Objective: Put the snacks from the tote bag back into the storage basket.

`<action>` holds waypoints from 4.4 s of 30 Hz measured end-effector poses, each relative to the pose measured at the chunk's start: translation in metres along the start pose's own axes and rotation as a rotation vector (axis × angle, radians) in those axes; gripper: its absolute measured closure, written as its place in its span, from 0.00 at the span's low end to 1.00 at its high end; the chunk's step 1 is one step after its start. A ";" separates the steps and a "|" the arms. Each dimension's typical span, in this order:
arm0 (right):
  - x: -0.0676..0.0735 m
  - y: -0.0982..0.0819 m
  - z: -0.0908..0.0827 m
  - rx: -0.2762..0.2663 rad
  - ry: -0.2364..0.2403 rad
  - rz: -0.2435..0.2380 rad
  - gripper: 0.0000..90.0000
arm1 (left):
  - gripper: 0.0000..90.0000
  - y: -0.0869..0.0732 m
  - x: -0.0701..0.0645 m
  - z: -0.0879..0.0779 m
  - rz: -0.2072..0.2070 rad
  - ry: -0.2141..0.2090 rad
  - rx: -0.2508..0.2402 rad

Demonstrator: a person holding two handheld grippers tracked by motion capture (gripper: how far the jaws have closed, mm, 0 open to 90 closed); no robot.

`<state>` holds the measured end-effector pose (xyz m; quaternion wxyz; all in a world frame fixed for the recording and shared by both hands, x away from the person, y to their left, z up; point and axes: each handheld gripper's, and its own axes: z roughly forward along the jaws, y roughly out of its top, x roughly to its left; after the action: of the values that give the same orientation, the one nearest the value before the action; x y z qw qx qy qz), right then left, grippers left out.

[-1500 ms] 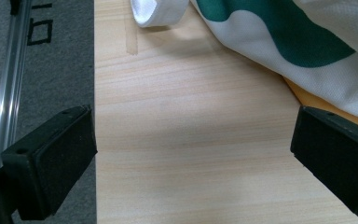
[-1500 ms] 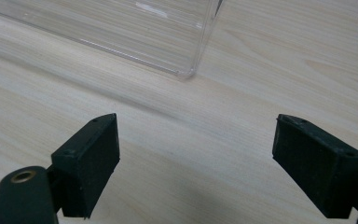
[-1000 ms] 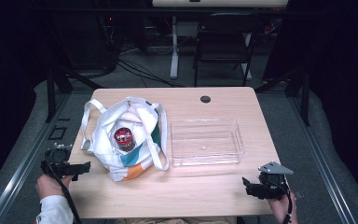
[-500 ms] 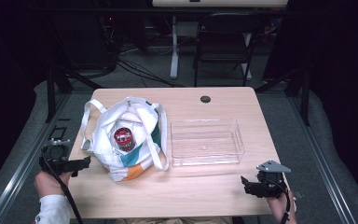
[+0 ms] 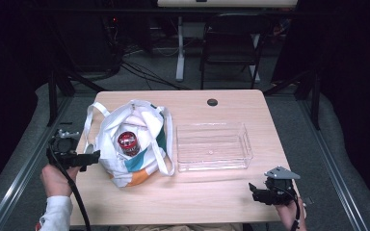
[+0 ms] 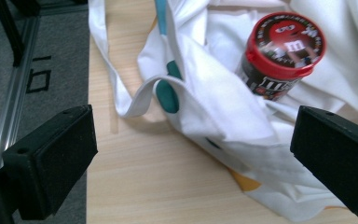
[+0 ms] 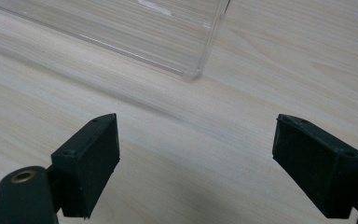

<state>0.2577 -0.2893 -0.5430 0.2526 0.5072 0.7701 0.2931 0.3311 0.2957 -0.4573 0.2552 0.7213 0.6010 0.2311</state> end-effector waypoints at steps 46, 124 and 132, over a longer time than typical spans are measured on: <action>0.001 0.000 0.002 0.008 0.003 -0.005 0.16 | 0.00 0.072 -0.055 0.080 0.125 -0.158 0.152; 0.000 0.000 0.001 0.004 0.007 -0.009 0.16 | 0.29 0.076 -0.066 0.116 0.173 -0.194 0.305; -0.001 0.000 0.000 0.010 0.003 -0.011 0.16 | 0.29 0.080 -0.072 0.110 0.210 -0.207 0.301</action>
<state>0.2581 -0.2900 -0.5432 0.2506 0.5039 0.7745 0.2886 0.4491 0.2035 -0.4912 0.1796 0.8297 0.5209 0.0889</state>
